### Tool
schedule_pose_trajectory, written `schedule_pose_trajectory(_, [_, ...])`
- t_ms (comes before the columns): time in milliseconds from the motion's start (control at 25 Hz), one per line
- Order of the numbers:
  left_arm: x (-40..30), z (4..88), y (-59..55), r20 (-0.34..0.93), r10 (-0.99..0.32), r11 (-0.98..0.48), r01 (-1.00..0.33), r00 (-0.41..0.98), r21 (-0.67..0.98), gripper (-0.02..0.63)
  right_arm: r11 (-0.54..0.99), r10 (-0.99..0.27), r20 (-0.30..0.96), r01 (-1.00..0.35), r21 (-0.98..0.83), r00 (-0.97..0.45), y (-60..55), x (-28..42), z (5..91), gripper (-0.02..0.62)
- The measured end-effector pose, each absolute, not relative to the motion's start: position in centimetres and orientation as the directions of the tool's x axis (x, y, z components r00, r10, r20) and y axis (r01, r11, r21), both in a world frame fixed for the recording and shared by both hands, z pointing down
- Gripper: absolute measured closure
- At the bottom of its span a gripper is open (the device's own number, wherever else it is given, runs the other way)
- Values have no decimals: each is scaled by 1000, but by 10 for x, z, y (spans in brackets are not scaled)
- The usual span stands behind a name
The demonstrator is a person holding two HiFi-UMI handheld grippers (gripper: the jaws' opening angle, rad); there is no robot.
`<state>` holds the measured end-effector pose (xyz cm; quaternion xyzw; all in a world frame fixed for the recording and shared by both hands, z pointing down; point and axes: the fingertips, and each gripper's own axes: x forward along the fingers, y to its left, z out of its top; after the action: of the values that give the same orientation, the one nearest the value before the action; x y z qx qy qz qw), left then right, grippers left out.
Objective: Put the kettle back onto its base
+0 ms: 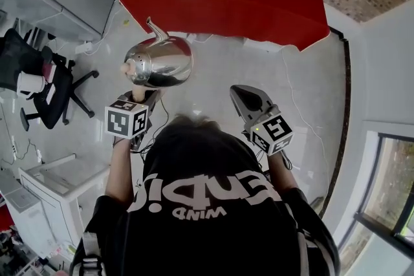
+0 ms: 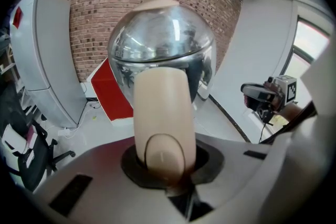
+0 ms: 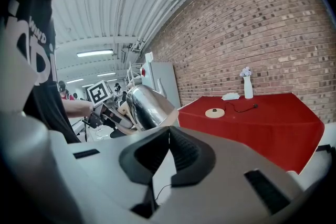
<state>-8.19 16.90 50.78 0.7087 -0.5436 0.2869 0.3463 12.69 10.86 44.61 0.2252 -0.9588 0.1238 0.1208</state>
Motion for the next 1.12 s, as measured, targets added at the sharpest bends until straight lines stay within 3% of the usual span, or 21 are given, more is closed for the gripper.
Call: schedule_pose_trajectory(1120, [-108, 517, 85, 787, -557, -187, -964, 263, 190, 552, 846, -427, 297, -493, -202, -854, 35, 109, 460, 572])
